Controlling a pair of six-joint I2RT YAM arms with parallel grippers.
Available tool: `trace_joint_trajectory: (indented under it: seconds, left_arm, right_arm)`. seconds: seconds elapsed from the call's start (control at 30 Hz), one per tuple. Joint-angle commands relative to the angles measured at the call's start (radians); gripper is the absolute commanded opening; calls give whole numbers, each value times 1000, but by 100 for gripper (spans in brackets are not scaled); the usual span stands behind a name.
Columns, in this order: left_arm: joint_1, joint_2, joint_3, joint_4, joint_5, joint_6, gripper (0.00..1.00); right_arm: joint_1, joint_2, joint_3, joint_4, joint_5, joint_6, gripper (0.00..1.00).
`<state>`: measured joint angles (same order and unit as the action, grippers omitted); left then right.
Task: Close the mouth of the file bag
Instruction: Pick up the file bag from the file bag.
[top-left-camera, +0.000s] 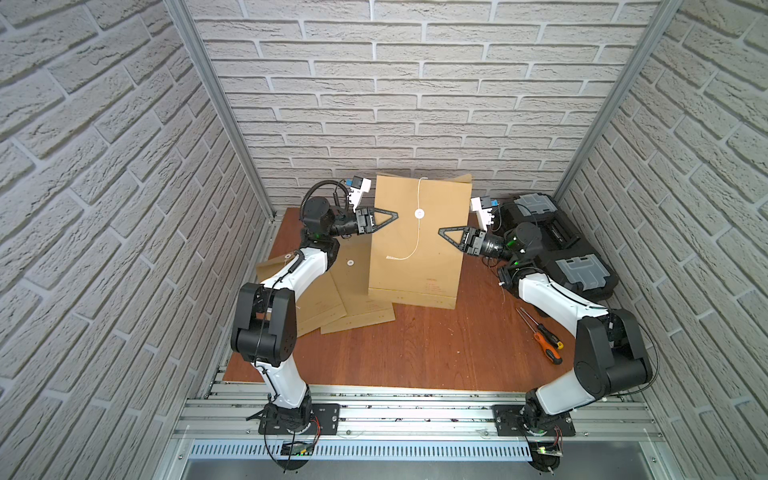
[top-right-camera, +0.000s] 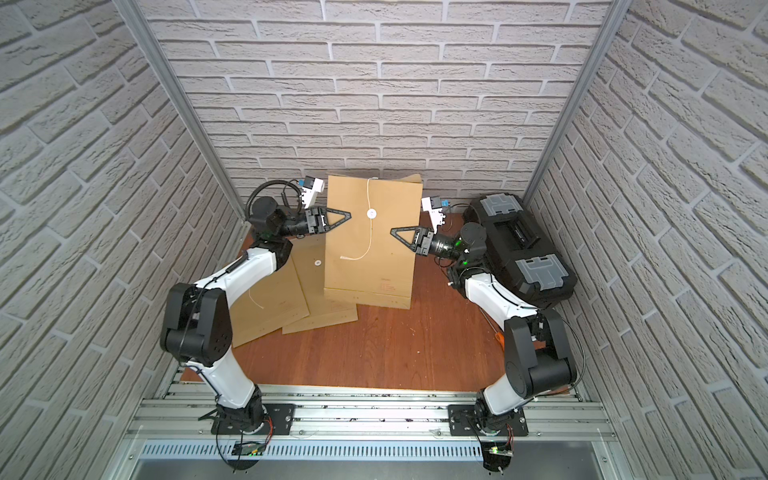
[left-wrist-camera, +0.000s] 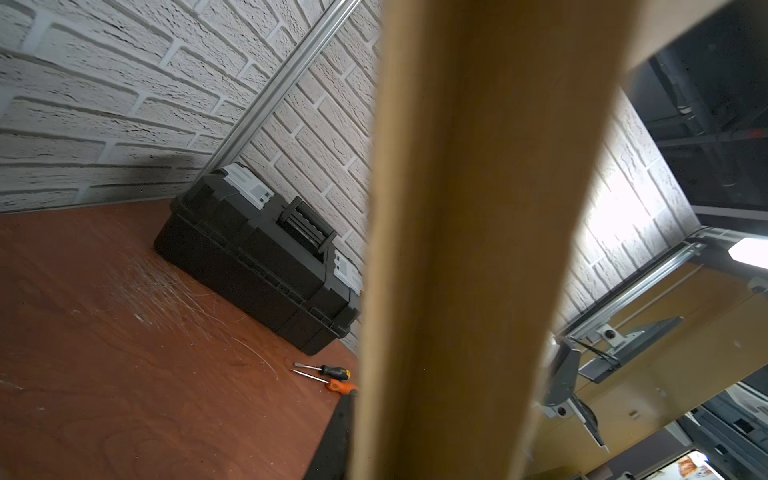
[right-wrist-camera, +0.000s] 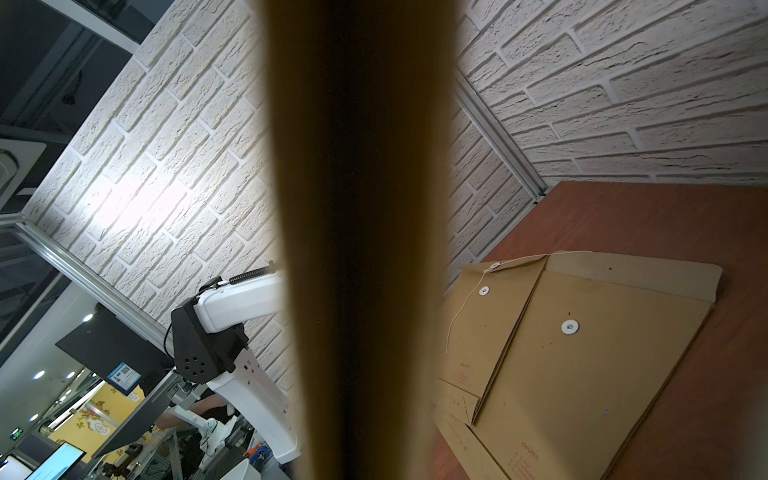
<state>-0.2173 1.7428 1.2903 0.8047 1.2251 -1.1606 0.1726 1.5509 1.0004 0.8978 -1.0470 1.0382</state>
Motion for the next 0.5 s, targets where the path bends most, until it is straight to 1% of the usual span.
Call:
trace_joint_trajectory:
  seconds: [0.0, 0.1, 0.2, 0.23, 0.3, 0.37, 0.4, 0.43, 0.47]
  left_arm:
    - [9, -61, 36, -126, -13, 136, 16]
    - [11, -88, 28, -182, -22, 208, 12]
    - [22, -98, 13, -113, -40, 186, 7]
    - [28, -100, 8, -74, -48, 164, 4]
    - [40, -103, -3, -10, -77, 132, 0]
    - [53, -121, -25, 19, -139, 146, 0]
    - [54, -136, -36, 10, -172, 177, 0]
    - [52, -154, -39, -37, -199, 240, 0]
    - [44, -178, -40, -116, -229, 333, 0]
  right_arm:
    - [-2, -14, 26, -7, 11, -44, 4]
    - [-2, -22, 36, -59, 28, -63, 7]
    - [-4, -34, 57, -219, 79, -130, 18]
    - [-5, -43, 71, -329, 116, -170, 26]
    - [-7, -69, 102, -577, 219, -275, 36]
    - [-7, -112, 115, -802, 401, -353, 42]
    - [-6, -134, 115, -885, 491, -371, 43]
    - [-3, -157, 107, -950, 576, -380, 43]
    - [8, -185, 90, -984, 642, -379, 44]
